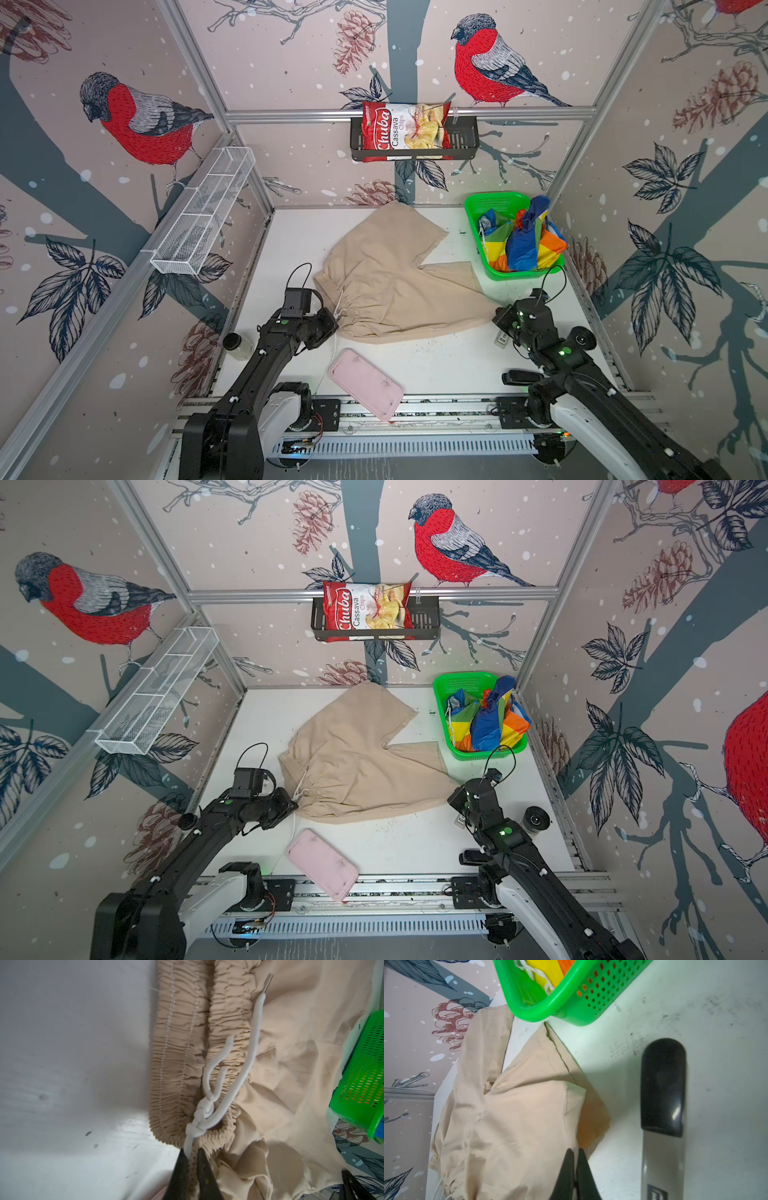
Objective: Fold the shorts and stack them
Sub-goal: 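Lay the stretched shorts flat on the table, pulling both grippers toward the robot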
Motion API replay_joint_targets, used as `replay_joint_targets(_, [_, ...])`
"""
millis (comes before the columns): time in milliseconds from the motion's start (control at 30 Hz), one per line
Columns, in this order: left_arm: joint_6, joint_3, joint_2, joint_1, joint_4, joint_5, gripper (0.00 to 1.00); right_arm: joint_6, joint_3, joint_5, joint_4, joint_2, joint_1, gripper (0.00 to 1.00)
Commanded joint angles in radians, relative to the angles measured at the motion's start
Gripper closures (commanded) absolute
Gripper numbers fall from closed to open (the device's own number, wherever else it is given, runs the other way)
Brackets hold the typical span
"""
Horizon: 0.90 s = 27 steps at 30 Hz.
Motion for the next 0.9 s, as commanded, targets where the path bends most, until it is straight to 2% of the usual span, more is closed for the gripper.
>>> replay_joint_targets(0, [-0.003, 0.015, -0.035, 0.0, -0.042, 0.008, 0.47, 0.046, 0.002, 0.061, -0.055, -0.042, 0.004, 0.71])
replay_joint_targets(33, [-0.001, 0.037, -0.052, 0.001, -0.075, -0.008, 0.43, 0.043, 0.014, 0.059, -0.063, -0.052, 0.005, 0.68])
replay_joint_targets(167, [0.015, 0.153, -0.108, 0.0, -0.165, -0.083, 0.44, 0.001, 0.103, 0.081, -0.103, -0.044, 0.018, 0.67])
replay_joint_targets(233, [0.031, 0.197, -0.115, 0.0, -0.202, -0.123, 0.42, -0.026, 0.146, 0.091, -0.123, -0.018, 0.027, 0.62])
replay_joint_targets(333, [0.053, 0.214, -0.104, 0.0, -0.258, -0.15, 0.4, -0.058, 0.195, 0.078, -0.169, 0.05, 0.057, 0.5])
replay_joint_targets(467, [0.069, 0.162, -0.099, -0.002, -0.287, -0.134, 0.36, -0.076, 0.215, 0.068, -0.238, 0.133, 0.127, 0.3])
replay_joint_targets(667, [0.054, 0.105, -0.091, -0.048, -0.262, -0.124, 0.35, -0.052, 0.233, 0.07, -0.328, 0.256, 0.278, 0.28])
replay_joint_targets(867, [-0.03, 0.03, -0.024, -0.15, -0.114, -0.113, 0.36, 0.021, 0.186, 0.026, -0.272, 0.301, 0.359, 0.28])
